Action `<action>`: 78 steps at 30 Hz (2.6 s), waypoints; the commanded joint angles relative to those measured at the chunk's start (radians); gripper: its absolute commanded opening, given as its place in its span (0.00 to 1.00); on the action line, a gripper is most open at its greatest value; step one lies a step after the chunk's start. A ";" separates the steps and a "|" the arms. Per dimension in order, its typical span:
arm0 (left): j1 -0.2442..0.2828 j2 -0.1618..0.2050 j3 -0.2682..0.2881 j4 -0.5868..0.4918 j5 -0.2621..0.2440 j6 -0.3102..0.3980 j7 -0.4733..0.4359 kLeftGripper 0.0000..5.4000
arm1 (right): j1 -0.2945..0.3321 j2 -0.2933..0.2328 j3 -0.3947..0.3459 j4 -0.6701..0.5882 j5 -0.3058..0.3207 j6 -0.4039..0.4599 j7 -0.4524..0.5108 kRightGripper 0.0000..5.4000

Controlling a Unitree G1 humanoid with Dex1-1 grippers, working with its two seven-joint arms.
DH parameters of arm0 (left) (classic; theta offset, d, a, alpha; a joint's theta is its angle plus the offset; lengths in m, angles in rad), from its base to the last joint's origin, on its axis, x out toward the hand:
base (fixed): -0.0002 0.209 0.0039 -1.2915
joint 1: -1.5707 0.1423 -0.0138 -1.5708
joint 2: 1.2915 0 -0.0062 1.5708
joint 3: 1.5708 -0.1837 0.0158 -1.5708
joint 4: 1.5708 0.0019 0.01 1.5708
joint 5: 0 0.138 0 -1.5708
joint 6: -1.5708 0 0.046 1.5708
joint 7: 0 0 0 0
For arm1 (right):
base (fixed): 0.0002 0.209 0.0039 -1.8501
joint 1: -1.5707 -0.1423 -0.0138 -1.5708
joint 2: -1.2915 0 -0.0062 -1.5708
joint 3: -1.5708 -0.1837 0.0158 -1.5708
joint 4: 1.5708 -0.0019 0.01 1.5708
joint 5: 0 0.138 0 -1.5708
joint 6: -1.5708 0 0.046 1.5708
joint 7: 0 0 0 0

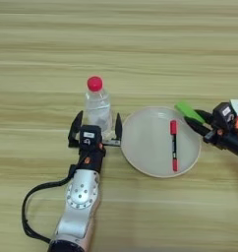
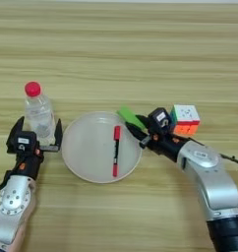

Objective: Move the objects on the table

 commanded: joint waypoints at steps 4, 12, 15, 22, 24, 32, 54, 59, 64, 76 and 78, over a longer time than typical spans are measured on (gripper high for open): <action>-0.006 -0.031 -0.003 0.011 0.000 -0.003 0.005 1.00 | 0.011 0.039 0.076 -0.044 -0.007 0.031 0.004 0.26; -0.004 -0.030 -0.004 0.008 0.001 -0.004 0.004 1.00 | 0.001 0.071 0.147 -0.018 -0.034 0.026 -0.002 0.26; -0.003 -0.030 -0.004 0.008 0.000 -0.005 0.003 1.00 | -0.003 0.082 0.167 -0.008 -0.049 0.024 -0.005 0.26; -0.005 -0.030 -0.003 0.009 -0.001 -0.005 0.002 1.00 | -0.034 0.114 0.192 0.042 -0.084 0.013 -0.021 0.26; -0.005 -0.030 -0.003 0.010 -0.001 -0.005 0.002 1.00 | -0.042 0.125 0.197 0.056 -0.092 0.017 -0.030 0.26; -0.005 -0.034 -0.006 0.010 0.002 -0.004 0.005 1.00 | -0.053 0.142 0.227 0.093 -0.121 0.019 -0.029 0.26; -0.011 -0.033 -0.005 0.017 -0.002 -0.004 0.004 1.00 | -0.055 0.154 0.202 0.110 -0.113 -0.019 -0.026 0.59; -0.011 -0.033 -0.005 0.017 -0.002 -0.004 0.003 1.00 | -0.052 0.153 0.182 0.101 -0.105 -0.024 -0.030 0.69; -0.011 -0.032 -0.004 0.019 -0.002 -0.005 0.003 1.00 | -0.048 0.153 0.170 0.095 -0.103 -0.033 -0.028 0.78; -0.009 -0.035 -0.007 0.015 0.001 -0.005 0.005 1.00 | -0.079 0.181 0.100 0.117 -0.042 0.028 -0.056 1.00; -0.008 -0.035 -0.008 0.014 0.002 -0.004 0.006 1.00 | -0.100 0.192 0.072 0.126 -0.008 0.069 -0.062 1.00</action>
